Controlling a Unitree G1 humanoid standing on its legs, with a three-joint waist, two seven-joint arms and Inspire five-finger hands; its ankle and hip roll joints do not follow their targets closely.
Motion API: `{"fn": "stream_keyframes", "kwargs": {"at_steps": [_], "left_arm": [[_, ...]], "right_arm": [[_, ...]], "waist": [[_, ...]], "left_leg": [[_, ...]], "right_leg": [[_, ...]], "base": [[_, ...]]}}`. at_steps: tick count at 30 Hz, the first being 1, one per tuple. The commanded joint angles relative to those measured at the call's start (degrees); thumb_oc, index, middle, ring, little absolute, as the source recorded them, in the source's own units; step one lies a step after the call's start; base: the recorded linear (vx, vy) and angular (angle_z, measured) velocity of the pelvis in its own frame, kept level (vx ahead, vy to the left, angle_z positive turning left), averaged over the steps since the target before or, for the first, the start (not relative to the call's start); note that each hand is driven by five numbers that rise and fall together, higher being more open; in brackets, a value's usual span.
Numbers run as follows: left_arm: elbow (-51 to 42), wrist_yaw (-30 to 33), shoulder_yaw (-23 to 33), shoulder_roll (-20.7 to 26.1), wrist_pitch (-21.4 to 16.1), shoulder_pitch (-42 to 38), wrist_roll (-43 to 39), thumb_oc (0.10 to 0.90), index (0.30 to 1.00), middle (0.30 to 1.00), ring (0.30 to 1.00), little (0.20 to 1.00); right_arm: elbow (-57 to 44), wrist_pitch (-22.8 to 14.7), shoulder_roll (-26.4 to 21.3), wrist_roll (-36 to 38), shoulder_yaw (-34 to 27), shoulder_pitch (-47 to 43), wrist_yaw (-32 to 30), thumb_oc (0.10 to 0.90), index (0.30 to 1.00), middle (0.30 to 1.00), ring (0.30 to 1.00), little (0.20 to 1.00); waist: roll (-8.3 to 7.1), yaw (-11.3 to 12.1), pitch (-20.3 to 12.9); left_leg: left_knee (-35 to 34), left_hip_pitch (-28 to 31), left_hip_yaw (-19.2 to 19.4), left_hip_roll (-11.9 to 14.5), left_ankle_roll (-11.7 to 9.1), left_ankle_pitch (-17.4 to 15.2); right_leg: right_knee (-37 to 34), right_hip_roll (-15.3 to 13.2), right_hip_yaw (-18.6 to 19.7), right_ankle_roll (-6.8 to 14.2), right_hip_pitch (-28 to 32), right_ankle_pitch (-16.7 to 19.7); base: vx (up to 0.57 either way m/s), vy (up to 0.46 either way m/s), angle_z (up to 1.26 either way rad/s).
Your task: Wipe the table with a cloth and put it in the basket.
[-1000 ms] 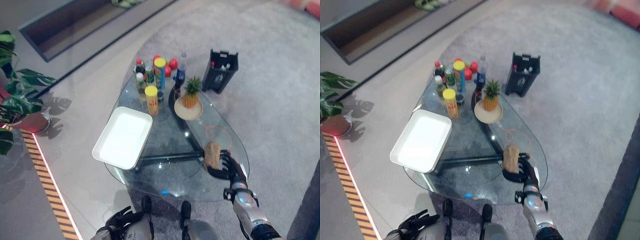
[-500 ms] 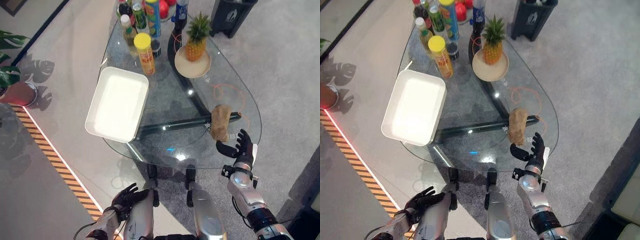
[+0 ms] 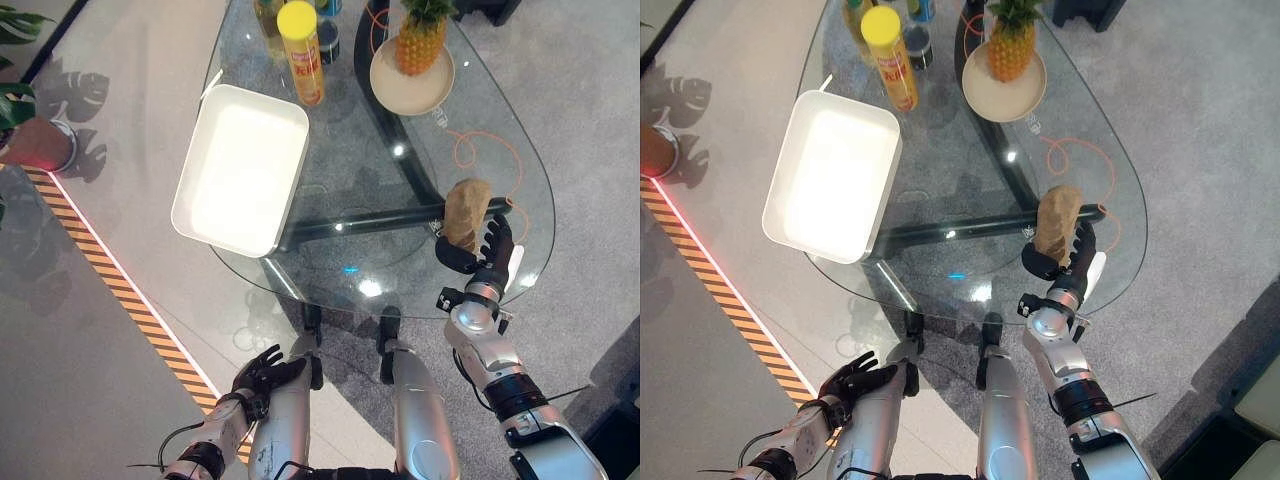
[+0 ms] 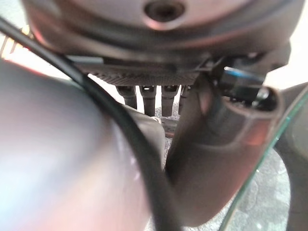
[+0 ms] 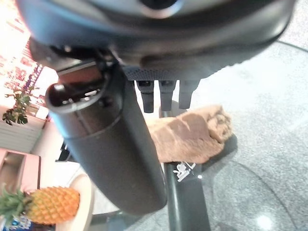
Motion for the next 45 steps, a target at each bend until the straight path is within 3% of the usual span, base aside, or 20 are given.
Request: {"fn": "stream_keyframes", "kwargs": {"at_steps": [1, 15, 30, 45], "left_arm": [[-1.78, 0.86, -2.59, -0.35, 1.56, 3.14, -1.44, 0.800, 0.900, 0.900, 0.900, 0.900], [-6.19, 3.67, -4.15, 0.20, 2.60, 1.52, -4.32, 0.800, 0.900, 0.900, 0.900, 0.900], [-7.36, 4.51, -5.04, 0.36, 2.14, 0.23, -5.93, 0.800, 0.900, 0.900, 0.900, 0.900], [-8.49, 4.67, -5.11, 0.80, 2.15, -0.07, -7.12, 0.800, 0.900, 0.900, 0.900, 0.900]], "right_arm": [[-8.83, -2.11, -3.91, -3.91, -0.75, -0.31, -4.79, 0.800, 0.900, 0.900, 0.900, 0.900], [-6.64, -0.47, -5.10, -1.40, -0.56, -3.26, -9.22, 0.800, 0.900, 0.900, 0.900, 0.900], [-2.34, 1.27, -6.79, 0.54, -0.94, -6.01, -15.87, 0.800, 0.900, 0.900, 0.900, 0.900], [-0.43, 0.19, -9.03, 0.76, -1.76, -8.13, -13.75, 0.800, 0.900, 0.900, 0.900, 0.900]], "waist": [[-1.58, -0.58, -0.61], [-0.55, -0.18, -0.61], [0.06, 0.16, -0.61], [0.69, 0.47, -0.61]], "left_leg": [[10.19, -2.08, 3.95, -2.50, 0.40, -9.85], [11.81, -9.86, 3.63, -3.04, 0.52, -9.27], [13.08, -14.56, 3.05, -3.24, 0.37, -8.96], [14.52, -17.53, 2.26, -3.66, 0.43, -9.16]], "right_leg": [[-5.82, 2.12, -1.77, -0.56, -0.88, 4.52], [-3.68, 2.01, -1.75, -0.23, -9.19, 5.57], [-3.17, 1.69, -1.81, -0.02, -13.68, 6.67], [-1.97, 1.60, -1.26, 0.21, -16.74, 7.09]], "base": [[0.00, 0.000, 0.00], [0.01, 0.004, 0.02], [0.00, 0.000, 0.00], [0.00, 0.000, 0.00]]}}
